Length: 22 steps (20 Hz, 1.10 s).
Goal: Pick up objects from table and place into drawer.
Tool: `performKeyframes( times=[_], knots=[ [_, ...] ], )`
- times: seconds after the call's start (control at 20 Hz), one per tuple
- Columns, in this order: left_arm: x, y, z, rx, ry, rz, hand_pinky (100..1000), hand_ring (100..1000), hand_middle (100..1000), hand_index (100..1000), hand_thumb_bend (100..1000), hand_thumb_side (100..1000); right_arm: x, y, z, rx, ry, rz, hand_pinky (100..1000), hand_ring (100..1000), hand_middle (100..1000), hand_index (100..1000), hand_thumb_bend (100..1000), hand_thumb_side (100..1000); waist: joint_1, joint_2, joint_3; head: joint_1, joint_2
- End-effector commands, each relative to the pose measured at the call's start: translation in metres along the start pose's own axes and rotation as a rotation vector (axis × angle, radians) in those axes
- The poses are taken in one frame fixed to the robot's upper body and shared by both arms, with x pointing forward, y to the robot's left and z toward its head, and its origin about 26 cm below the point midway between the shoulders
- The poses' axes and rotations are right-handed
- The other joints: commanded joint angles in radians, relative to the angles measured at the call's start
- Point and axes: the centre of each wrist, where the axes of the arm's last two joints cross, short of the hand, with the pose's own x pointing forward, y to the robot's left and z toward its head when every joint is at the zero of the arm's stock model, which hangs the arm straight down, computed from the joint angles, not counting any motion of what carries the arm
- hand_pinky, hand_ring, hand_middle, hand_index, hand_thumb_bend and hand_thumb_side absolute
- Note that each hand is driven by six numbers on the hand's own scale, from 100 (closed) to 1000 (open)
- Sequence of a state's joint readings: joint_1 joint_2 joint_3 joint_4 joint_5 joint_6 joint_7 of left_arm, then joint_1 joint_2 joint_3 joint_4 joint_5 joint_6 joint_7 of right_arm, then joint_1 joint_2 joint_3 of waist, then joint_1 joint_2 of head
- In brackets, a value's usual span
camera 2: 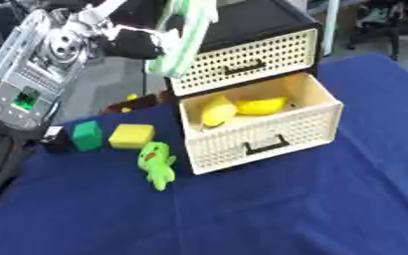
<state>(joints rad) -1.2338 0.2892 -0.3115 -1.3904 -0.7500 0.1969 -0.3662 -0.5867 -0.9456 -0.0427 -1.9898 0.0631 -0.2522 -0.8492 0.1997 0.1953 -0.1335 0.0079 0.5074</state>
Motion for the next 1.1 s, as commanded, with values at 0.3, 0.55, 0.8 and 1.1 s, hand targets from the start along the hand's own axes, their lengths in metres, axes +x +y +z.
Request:
performKeyframes(
  times=[0.3,0.55,0.8,1.1],
  knots=[
    [-0.003,-0.006,-0.011,0.056,-0.024,-0.022,116,382,416,567,100,329,0.006,0.003,-0.012,-0.013,-0.030,-0.028,561,652,591,778,100,898,0.003,0.007,-0.021,0.019,-0.029],
    [-0.017,-0.021,-0.016,0.080,-0.024,-0.008,109,377,409,562,100,336,0.007,0.004,-0.014,-0.015,-0.032,-0.040,560,651,590,778,100,899,0.011,0.019,-0.027,0.021,-0.045],
    [-0.024,-0.033,-0.020,0.120,-0.030,-0.043,126,389,418,562,100,328,0.008,0.006,-0.016,-0.018,-0.039,-0.054,559,649,589,777,100,899,0.019,0.031,-0.044,0.030,-0.065],
    [-0.035,-0.046,-0.022,0.150,-0.030,-0.079,182,434,456,603,258,333,0.009,0.007,-0.016,-0.018,-0.038,-0.060,557,647,586,778,100,899,0.025,0.039,-0.051,0.031,-0.071]
  ],
)
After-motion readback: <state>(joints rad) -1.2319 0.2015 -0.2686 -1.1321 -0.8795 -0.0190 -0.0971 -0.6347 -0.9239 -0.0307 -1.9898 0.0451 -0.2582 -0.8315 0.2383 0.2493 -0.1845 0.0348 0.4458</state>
